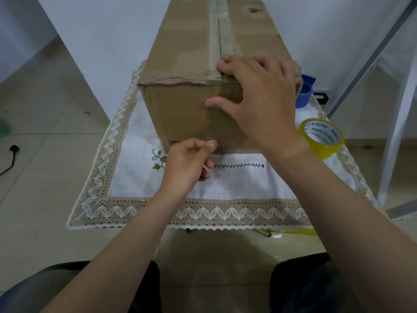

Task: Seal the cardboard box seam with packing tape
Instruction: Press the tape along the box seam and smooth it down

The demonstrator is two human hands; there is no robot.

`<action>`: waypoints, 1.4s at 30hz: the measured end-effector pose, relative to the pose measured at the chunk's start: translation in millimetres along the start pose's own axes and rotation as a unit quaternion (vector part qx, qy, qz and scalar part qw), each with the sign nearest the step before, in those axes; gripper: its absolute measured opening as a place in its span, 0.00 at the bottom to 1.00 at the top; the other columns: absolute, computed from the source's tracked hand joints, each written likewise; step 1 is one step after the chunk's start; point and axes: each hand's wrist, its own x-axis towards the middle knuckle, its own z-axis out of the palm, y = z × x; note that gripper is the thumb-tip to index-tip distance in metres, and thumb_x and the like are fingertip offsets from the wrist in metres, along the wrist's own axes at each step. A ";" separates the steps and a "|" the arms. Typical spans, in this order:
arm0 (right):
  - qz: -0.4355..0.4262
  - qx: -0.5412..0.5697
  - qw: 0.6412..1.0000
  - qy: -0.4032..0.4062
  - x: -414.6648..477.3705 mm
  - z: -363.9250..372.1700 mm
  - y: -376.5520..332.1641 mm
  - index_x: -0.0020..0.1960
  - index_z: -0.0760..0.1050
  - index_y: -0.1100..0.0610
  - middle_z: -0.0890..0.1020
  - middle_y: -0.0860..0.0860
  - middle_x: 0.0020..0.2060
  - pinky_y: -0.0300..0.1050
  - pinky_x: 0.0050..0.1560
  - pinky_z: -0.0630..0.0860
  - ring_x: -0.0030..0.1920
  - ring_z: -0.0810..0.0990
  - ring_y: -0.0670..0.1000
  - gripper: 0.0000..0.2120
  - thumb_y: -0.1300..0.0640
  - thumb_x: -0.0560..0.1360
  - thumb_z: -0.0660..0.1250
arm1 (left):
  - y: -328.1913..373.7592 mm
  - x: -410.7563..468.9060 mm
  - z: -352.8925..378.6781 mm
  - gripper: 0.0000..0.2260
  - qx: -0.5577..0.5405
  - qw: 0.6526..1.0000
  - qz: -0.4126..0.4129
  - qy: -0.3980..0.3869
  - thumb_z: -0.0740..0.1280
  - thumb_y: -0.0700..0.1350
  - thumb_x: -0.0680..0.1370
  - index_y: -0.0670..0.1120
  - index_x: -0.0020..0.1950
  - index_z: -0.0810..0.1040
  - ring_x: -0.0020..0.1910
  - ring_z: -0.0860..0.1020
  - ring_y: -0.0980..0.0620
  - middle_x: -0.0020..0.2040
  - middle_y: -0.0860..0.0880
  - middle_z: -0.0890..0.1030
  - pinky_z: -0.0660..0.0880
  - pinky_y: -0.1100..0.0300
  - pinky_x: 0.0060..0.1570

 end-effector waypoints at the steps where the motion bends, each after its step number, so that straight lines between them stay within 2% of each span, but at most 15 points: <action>1: 0.004 0.006 1.000 0.003 1.9 -1.7 -0.5 0.64 0.81 0.46 0.83 0.40 0.64 0.48 0.63 0.62 0.62 0.79 0.53 0.30 0.27 0.72 0.66 | 0.2 0.3 0.0 0.08 0.001 1.000 -0.001 0.000 0.71 0.49 0.81 0.44 0.49 0.84 0.20 0.74 0.56 0.26 0.53 0.79 0.73 0.65 0.24; 4: 0.033 0.047 0.998 0.023 9.7 -6.6 -1.2 0.58 0.85 0.44 0.85 0.41 0.61 0.53 0.64 0.71 0.60 0.80 0.54 0.23 0.30 0.77 0.64 | -0.3 1.0 0.2 0.09 0.002 1.000 -0.001 0.001 0.71 0.49 0.81 0.44 0.49 0.84 0.21 0.74 0.56 0.25 0.53 0.79 0.74 0.64 0.25; 6: 0.039 0.046 0.998 0.034 10.4 -5.1 0.0 0.58 0.85 0.44 0.83 0.43 0.65 0.55 0.62 0.73 0.61 0.80 0.55 0.20 0.33 0.79 0.63 | -0.6 1.2 0.6 0.09 0.002 1.000 0.000 0.001 0.71 0.49 0.81 0.44 0.48 0.83 0.21 0.74 0.56 0.25 0.53 0.79 0.74 0.64 0.25; 11: -0.020 -0.021 0.996 0.090 -6.9 10.5 5.0 0.64 0.82 0.46 0.83 0.46 0.64 0.51 0.61 0.66 0.59 0.82 0.57 0.22 0.34 0.81 0.62 | -1.2 1.3 -0.5 0.09 0.007 1.000 -0.001 0.003 0.71 0.50 0.81 0.45 0.49 0.84 0.21 0.75 0.56 0.26 0.53 0.79 0.74 0.63 0.25; 17: -0.028 -0.077 0.996 0.018 -21.8 5.7 9.7 0.75 0.72 0.43 0.76 0.43 0.73 0.56 0.70 0.61 0.70 0.75 0.56 0.34 0.28 0.74 0.65 | -0.8 1.6 0.6 0.09 0.003 1.000 0.000 0.004 0.71 0.49 0.81 0.44 0.49 0.84 0.21 0.75 0.56 0.26 0.53 0.79 0.74 0.63 0.26; 19: -0.030 -0.075 0.997 0.018 -19.1 3.8 9.5 0.75 0.73 0.43 0.77 0.43 0.72 0.54 0.68 0.60 0.69 0.76 0.56 0.34 0.28 0.73 0.66 | -0.8 1.7 0.8 0.09 0.002 1.000 0.000 0.004 0.71 0.49 0.81 0.45 0.49 0.84 0.21 0.75 0.56 0.26 0.52 0.79 0.75 0.62 0.27; 24: 0.020 -0.017 0.998 0.057 -0.8 -2.4 8.8 0.64 0.82 0.38 0.82 0.41 0.65 0.52 0.60 0.66 0.60 0.79 0.55 0.22 0.29 0.78 0.61 | 0.2 1.4 1.9 0.08 0.007 1.000 -0.001 0.004 0.70 0.50 0.81 0.47 0.47 0.83 0.20 0.75 0.55 0.26 0.53 0.79 0.74 0.63 0.25; 27: 0.014 -0.013 0.996 0.083 -3.9 4.9 7.5 0.63 0.83 0.39 0.83 0.42 0.64 0.51 0.60 0.64 0.58 0.80 0.56 0.20 0.31 0.79 0.62 | 0.0 2.0 2.3 0.08 0.009 1.000 0.001 0.007 0.70 0.50 0.81 0.47 0.46 0.82 0.20 0.75 0.55 0.25 0.53 0.79 0.73 0.64 0.24; 29: -0.001 -0.017 0.996 0.082 -9.5 6.4 9.8 0.67 0.81 0.39 0.82 0.44 0.67 0.53 0.63 0.65 0.61 0.79 0.57 0.22 0.31 0.78 0.63 | -0.3 1.7 1.9 0.08 0.010 1.000 0.003 0.007 0.70 0.49 0.81 0.47 0.46 0.82 0.20 0.75 0.55 0.25 0.53 0.79 0.72 0.64 0.23; 32: -0.015 -0.067 0.996 0.052 -20.3 5.4 14.0 0.73 0.75 0.40 0.78 0.45 0.70 0.56 0.68 0.64 0.66 0.77 0.57 0.31 0.28 0.75 0.65 | -0.5 1.3 1.1 0.08 0.009 1.000 0.006 0.006 0.70 0.50 0.81 0.47 0.46 0.82 0.20 0.75 0.55 0.25 0.53 0.79 0.72 0.65 0.23; 35: -0.018 -0.070 0.997 0.041 -23.2 4.2 14.3 0.74 0.74 0.40 0.78 0.45 0.70 0.55 0.70 0.61 0.66 0.77 0.57 0.33 0.27 0.73 0.65 | 0.1 1.5 1.7 0.08 0.009 1.000 0.006 0.006 0.70 0.50 0.81 0.47 0.46 0.82 0.20 0.75 0.55 0.25 0.53 0.79 0.72 0.65 0.23; 40: 0.007 -0.017 0.995 0.102 -10.5 1.7 13.3 0.64 0.82 0.37 0.84 0.40 0.62 0.53 0.61 0.67 0.57 0.79 0.55 0.20 0.29 0.80 0.61 | 0.2 1.8 1.9 0.08 0.009 1.000 0.006 0.002 0.70 0.50 0.81 0.46 0.47 0.83 0.20 0.76 0.53 0.26 0.53 0.79 0.72 0.65 0.23; 42: 0.019 -0.010 0.993 0.114 -6.6 2.4 11.9 0.61 0.83 0.36 0.85 0.38 0.58 0.51 0.58 0.67 0.54 0.79 0.55 0.17 0.32 0.81 0.61 | 0.4 1.3 2.2 0.08 0.009 1.000 0.004 0.002 0.70 0.50 0.81 0.46 0.48 0.82 0.20 0.76 0.54 0.26 0.53 0.79 0.71 0.65 0.22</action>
